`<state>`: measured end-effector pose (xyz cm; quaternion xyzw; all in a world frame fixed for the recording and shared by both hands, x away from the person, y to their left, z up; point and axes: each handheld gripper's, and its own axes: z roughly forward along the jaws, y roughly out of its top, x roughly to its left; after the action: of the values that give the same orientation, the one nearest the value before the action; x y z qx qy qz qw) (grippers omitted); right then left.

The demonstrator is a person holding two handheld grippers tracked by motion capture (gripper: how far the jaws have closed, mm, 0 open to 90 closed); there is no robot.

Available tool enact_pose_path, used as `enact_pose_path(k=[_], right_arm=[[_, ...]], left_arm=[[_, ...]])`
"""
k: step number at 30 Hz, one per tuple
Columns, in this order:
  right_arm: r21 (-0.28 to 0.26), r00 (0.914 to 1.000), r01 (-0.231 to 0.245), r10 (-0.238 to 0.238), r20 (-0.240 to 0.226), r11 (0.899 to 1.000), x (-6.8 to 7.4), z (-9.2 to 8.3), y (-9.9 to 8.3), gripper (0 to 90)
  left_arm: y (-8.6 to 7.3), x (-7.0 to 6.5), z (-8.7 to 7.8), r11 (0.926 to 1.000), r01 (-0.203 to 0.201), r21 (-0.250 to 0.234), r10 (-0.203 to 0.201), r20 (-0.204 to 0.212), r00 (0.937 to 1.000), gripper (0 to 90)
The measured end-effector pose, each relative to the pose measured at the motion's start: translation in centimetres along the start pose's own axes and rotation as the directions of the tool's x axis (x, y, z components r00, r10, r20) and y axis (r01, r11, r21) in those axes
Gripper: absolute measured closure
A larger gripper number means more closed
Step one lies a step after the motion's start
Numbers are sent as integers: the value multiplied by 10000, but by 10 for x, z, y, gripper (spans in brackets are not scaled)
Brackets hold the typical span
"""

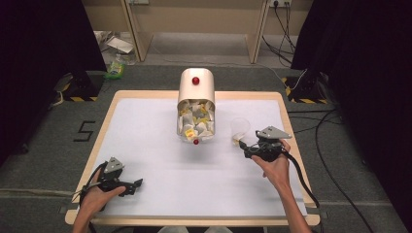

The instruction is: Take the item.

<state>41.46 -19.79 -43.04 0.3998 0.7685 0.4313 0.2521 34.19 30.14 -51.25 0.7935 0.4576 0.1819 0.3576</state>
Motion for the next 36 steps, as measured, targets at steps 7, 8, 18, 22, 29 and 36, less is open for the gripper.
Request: enact_pose_path(k=[7, 8, 18, 22, 29, 36], right_arm=[[125, 9997, 254, -254, -10, 9996, 4, -3, -7, 228], [144, 9996, 272, -272, 33, 9995, 4, -4, -8, 228], [272, 9997, 255, -256, 15, 9993, 6, -9, -18, 232], [368, 9997, 239, -238, -29, 9990, 6, -9, -22, 234], [504, 9998, 196, -193, -57, 9985, 6, -11, -30, 234], [662, 9996, 212, -198, -211, 9976, 9, -12, -38, 232]], left_arm=[[0, 0, 0, 10000, -4, 1, 4, -3, 10000, 0], [0, 0, 0, 10000, -2, 0, 2, -3, 10000, 0], [0, 0, 0, 10000, -8, 3, 8, -8, 10000, 0], [0, 0, 0, 10000, -6, 4, 6, -9, 10000, 0], [0, 0, 0, 10000, -9, 3, 9, -10, 10000, 0], [0, 0, 0, 10000, -7, 3, 7, -9, 10000, 0]])
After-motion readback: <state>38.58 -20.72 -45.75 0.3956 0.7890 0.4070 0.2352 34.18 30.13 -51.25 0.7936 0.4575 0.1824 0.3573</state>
